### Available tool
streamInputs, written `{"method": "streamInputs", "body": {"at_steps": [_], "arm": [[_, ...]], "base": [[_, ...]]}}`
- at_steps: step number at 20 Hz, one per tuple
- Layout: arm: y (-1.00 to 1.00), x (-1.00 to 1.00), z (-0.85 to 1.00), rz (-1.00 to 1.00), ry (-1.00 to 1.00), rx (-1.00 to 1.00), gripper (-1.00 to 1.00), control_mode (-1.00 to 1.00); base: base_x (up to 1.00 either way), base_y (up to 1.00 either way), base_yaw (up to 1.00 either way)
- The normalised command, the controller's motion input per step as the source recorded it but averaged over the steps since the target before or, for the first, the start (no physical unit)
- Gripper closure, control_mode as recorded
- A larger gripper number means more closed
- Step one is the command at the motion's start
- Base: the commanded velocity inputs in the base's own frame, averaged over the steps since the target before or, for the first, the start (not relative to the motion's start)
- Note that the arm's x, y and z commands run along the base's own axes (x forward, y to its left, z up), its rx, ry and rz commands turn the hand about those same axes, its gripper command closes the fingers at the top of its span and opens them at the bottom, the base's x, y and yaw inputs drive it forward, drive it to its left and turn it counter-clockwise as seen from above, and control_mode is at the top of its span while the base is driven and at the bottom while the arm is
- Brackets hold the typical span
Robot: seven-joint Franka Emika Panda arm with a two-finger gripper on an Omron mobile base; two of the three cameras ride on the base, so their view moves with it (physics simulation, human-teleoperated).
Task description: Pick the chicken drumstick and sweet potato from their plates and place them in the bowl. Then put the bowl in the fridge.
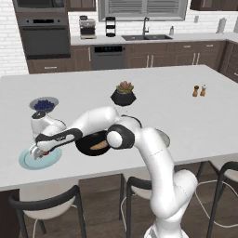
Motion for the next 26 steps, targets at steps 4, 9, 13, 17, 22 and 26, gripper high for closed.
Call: {"method": "streamInputs", "body": {"at_steps": [4,9,13,17,22,26], "arm": [[-0.25,-0.47,-0.24,0.02,0.00,0.00,1.00,-1.00],[-0.62,-0.52,0.18,0.04,0.00,0.00,1.00,-1.00],[-0.92,-0.69,0.97,0.00,-0.01,0.00,1.00,-1.00],[-1.00,-0.67,1.00,0.00,-0.05,0.04,1.00,-1.00],[-1.00,-0.20,0.63,0.00,-0.02,0.03,1.00,-1.00],[-1.00,0.34,0.21,-0.02,0.00,0.00,1.00,-1.00]], "base": [[0.00,0.00,0.00],[0.00,0.00,0.00],[0.00,0.00,0.00],[0.00,0.00,0.00],[0.00,0.00,0.00],[0.00,0.00,0.00]]}}
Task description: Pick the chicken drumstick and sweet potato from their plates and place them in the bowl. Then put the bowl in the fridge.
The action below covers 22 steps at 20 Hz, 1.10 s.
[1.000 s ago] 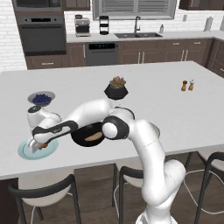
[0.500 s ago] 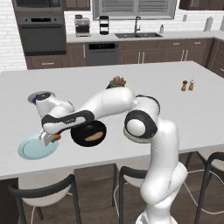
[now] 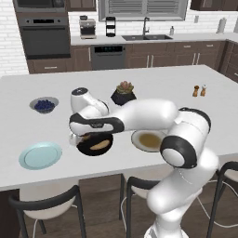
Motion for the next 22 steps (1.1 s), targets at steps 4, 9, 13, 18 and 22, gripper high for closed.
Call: {"method": "streamInputs", "body": {"at_steps": [4,9,13,18,22], "arm": [[-0.97,0.33,0.01,-0.02,0.00,0.00,1.00,-1.00],[-0.14,0.69,-0.20,0.00,-0.01,0.00,1.00,-1.00],[0.01,0.69,-0.34,0.00,0.00,0.00,1.00,-1.00],[0.00,0.06,-0.35,0.00,0.00,0.00,1.00,-1.00],[0.03,0.00,-0.20,0.00,0.00,0.00,1.00,-1.00]], "base": [[0.00,0.00,0.00],[0.00,0.00,0.00],[0.00,0.00,0.00],[0.00,0.00,0.00],[0.00,0.00,0.00]]}}
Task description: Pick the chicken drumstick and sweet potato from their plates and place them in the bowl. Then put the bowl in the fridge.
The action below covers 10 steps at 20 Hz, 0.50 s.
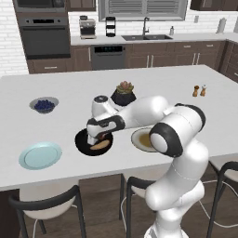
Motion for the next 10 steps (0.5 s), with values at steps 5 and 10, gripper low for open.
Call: {"method": "streamInputs", "body": {"at_steps": [5,10], "arm": [[0.04,0.00,-0.19,0.00,0.00,0.00,-1.00,-1.00],[0.00,0.07,-0.20,0.00,0.00,0.00,-1.00,-1.00]], "base": [[0.00,0.00,0.00],[0.00,0.00,0.00]]}}
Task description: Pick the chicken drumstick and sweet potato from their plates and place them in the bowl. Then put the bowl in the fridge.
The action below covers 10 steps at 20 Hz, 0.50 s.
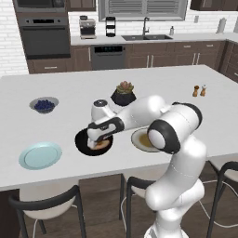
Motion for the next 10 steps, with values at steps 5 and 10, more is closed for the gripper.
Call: {"method": "streamInputs", "body": {"at_steps": [5,10], "arm": [[0.00,0.04,0.02,0.03,0.01,-0.01,-1.00,-1.00],[0.00,-0.06,0.86,0.00,0.03,0.01,-1.00,-1.00]], "base": [[0.00,0.00,0.00],[0.00,0.00,0.00]]}}
